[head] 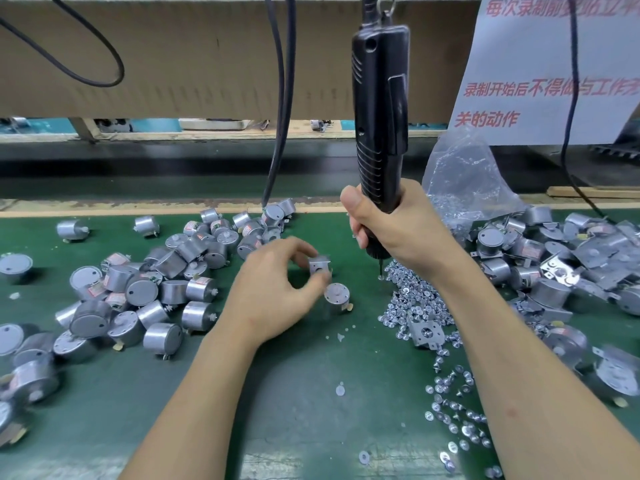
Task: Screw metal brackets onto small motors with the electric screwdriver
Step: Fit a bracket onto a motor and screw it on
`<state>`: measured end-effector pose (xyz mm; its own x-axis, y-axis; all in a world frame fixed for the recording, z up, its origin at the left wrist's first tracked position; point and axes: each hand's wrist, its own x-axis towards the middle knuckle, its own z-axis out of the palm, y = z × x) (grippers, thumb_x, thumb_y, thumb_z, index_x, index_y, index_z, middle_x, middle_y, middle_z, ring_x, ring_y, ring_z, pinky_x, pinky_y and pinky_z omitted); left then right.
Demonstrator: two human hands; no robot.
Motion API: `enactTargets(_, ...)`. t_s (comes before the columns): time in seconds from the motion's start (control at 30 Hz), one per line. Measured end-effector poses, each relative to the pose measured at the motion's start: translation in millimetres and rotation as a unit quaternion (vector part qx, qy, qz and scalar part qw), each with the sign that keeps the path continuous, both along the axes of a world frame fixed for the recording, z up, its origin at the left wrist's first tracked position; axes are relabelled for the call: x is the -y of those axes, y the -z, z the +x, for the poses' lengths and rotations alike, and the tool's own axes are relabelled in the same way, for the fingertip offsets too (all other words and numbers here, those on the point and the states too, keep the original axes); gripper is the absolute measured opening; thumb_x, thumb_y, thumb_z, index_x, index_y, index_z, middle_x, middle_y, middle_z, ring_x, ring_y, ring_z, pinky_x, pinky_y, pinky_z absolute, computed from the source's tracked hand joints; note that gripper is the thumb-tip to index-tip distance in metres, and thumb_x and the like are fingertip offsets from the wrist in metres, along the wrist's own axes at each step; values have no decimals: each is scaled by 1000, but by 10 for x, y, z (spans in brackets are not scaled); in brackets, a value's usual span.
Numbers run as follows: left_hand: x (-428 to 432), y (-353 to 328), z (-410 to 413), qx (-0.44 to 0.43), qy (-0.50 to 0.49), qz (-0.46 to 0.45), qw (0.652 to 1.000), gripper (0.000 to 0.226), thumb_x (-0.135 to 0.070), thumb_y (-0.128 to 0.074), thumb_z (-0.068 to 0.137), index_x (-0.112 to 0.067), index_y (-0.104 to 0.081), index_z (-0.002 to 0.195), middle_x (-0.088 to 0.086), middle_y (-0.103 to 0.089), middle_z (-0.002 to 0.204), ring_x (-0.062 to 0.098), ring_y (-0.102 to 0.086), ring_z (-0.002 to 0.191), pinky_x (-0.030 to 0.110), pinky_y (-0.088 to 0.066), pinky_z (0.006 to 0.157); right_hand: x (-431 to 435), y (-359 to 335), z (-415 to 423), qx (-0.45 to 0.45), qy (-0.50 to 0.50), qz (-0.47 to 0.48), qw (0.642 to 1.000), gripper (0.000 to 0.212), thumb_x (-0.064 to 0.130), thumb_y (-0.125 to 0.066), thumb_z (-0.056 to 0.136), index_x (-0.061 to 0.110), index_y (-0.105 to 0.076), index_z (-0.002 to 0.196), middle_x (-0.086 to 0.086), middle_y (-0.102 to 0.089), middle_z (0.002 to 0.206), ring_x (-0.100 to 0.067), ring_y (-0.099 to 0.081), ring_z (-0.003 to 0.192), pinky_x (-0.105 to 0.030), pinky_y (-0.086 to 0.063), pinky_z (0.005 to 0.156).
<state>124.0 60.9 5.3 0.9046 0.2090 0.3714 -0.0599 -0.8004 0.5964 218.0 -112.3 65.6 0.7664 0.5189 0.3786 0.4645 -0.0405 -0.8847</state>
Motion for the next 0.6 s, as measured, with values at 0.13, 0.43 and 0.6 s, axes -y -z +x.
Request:
enactTargets(0.13,-101,83,83,-1,-188,31,982,30,-37,-65,86,-20,-63,111,-4,-63,103,21,-57,102,30,-42,77,3,-6,-19,-10,3,19,1000,65,55,-67,88,-4,-49,69,0,-55,55,-16,-55,52,-33,-51,63)
enactTargets(0.43,20,119,232,-43,-280,156,946,47,-56,-70,80,-19,-67,109,1,-72,86,31,-56,96,34,-37,63,-19,-16,-78,0,5,13,1000,69,55,-65,89,-10,-47,72,-1,-54,55,-17,-54,50,-30,-49,60)
enactTargets(0.6,19,91,250,-52,-281,178,941,24,-36,-62,88,-17,-74,96,7,-71,84,35,-55,91,36,-40,64,-21,-29,-97,-1,-3,16,1000,72,59,-64,83,-10,-47,72,-3,-54,57,-17,-54,51,-34,-49,61)
